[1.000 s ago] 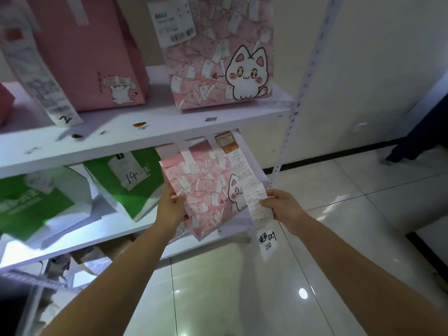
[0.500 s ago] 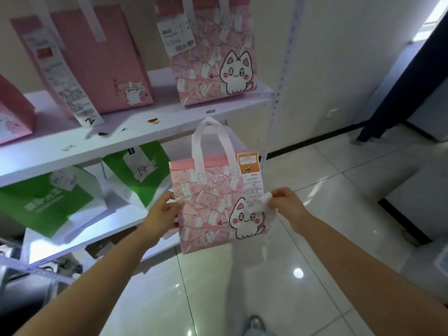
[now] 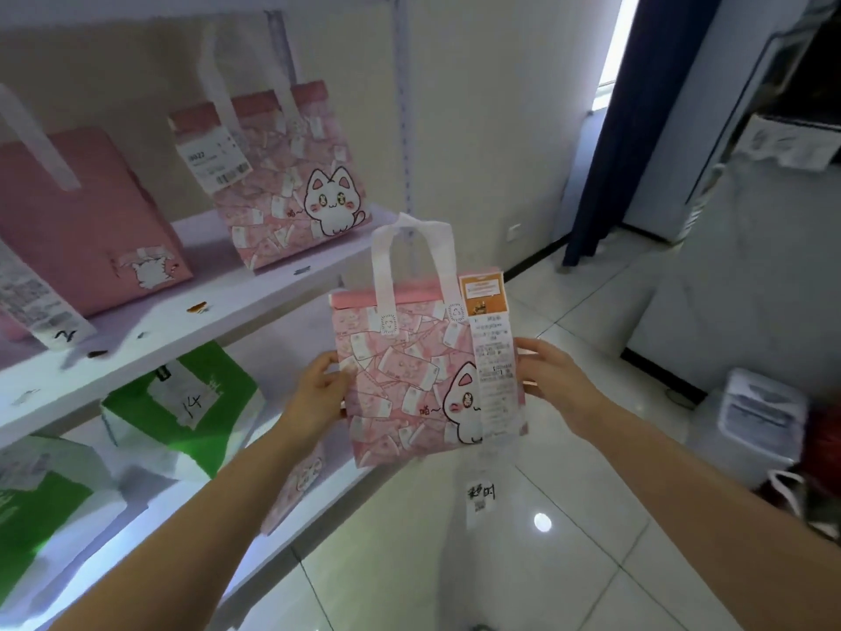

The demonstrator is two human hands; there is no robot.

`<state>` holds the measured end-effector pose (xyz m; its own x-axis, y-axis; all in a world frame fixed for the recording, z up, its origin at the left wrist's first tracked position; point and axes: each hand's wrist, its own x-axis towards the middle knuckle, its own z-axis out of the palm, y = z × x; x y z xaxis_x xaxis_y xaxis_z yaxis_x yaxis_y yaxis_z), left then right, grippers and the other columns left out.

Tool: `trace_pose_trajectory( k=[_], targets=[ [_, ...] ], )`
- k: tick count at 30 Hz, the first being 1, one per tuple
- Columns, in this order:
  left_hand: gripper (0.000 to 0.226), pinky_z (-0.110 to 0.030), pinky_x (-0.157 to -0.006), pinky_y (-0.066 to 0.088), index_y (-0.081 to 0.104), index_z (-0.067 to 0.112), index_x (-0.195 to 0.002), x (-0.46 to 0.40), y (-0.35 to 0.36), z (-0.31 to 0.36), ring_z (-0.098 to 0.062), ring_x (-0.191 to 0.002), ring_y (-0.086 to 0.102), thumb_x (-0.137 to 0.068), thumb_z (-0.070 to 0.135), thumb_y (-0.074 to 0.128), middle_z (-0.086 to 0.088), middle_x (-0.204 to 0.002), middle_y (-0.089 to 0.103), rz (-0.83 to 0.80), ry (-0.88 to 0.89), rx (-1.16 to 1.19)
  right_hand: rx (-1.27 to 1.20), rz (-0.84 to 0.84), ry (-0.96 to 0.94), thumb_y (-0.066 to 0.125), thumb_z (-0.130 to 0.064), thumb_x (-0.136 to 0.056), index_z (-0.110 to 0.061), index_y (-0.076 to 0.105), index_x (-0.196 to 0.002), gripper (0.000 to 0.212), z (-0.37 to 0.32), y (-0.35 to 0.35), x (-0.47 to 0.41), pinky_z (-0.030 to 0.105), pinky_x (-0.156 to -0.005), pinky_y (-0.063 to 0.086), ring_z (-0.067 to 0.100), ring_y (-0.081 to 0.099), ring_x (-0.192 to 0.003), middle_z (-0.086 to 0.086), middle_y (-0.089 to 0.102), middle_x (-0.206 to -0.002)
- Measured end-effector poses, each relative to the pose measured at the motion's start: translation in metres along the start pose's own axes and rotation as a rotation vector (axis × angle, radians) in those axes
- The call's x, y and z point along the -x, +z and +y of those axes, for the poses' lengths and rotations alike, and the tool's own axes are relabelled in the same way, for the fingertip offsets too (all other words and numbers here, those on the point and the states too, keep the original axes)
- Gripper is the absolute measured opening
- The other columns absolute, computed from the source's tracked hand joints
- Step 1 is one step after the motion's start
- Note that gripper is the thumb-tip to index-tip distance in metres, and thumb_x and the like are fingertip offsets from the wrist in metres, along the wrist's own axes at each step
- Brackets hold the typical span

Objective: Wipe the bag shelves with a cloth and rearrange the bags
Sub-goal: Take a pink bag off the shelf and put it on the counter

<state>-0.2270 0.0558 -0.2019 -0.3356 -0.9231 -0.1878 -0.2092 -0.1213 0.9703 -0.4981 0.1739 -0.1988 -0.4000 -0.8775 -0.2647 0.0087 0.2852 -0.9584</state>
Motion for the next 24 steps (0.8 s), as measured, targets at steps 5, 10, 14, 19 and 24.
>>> trace_pose_trajectory(
  k=[5, 10, 14, 19, 24],
  targets=[
    [0.019, -0.030, -0.063, 0.057, 0.052, 0.017, -0.116, -0.037, 0.072, 0.034, -0.021, -0.085, 0.068, -0.098, 0.024, 0.049, -0.005, -0.100, 0.068, -0.097, 0.049, -0.008, -0.062, 0.161, -0.037, 0.058, -0.006, -0.085, -0.018, 0.056, -0.121, 0.038, -0.004, -0.066, 0.000, 0.031, -0.077, 0.053, 0.015, 0.070, -0.092, 0.001, 0.073, -0.099],
    [0.021, -0.021, -0.052, 0.052, 0.053, 0.020, -0.117, -0.082, 0.163, 0.080, -0.017, -0.079, 0.068, -0.097, 0.018, 0.052, -0.007, -0.102, 0.068, -0.232, 0.109, -0.017, -0.114, 0.315, -0.079, 0.057, -0.004, -0.087, -0.015, 0.053, -0.122, 0.037, -0.019, -0.146, -0.015, 0.033, -0.076, 0.055, 0.019, 0.069, -0.093, 0.004, 0.071, -0.102],
    [0.027, -0.043, -0.080, 0.057, 0.054, 0.029, -0.108, -0.123, 0.249, 0.124, -0.024, -0.092, 0.068, -0.090, 0.011, 0.062, -0.007, -0.105, 0.068, -0.367, 0.158, -0.010, -0.182, 0.438, -0.116, 0.053, -0.001, -0.088, -0.013, 0.050, -0.123, 0.038, -0.034, -0.226, -0.036, 0.031, -0.066, 0.057, 0.019, 0.068, -0.091, 0.006, 0.068, -0.106],
    [0.042, -0.045, -0.083, 0.056, 0.053, 0.032, -0.108, -0.161, 0.358, 0.171, -0.025, -0.098, 0.067, -0.084, 0.000, 0.065, -0.006, -0.106, 0.069, -0.469, 0.187, 0.007, -0.177, 0.516, -0.168, 0.052, -0.002, -0.089, -0.013, 0.048, -0.126, 0.039, -0.057, -0.327, -0.056, 0.022, -0.059, 0.054, 0.016, 0.068, -0.091, 0.005, 0.067, -0.109],
    [0.045, -0.045, -0.086, 0.055, 0.054, 0.034, -0.101, -0.187, 0.448, 0.211, -0.025, -0.099, 0.067, -0.083, -0.007, 0.062, -0.007, -0.106, 0.070, -0.545, 0.225, -0.012, -0.176, 0.600, -0.208, 0.053, -0.004, -0.088, -0.014, 0.049, -0.127, 0.040, -0.071, -0.410, -0.074, 0.032, -0.072, 0.057, 0.019, 0.068, -0.094, 0.006, 0.068, -0.107]
  ],
)
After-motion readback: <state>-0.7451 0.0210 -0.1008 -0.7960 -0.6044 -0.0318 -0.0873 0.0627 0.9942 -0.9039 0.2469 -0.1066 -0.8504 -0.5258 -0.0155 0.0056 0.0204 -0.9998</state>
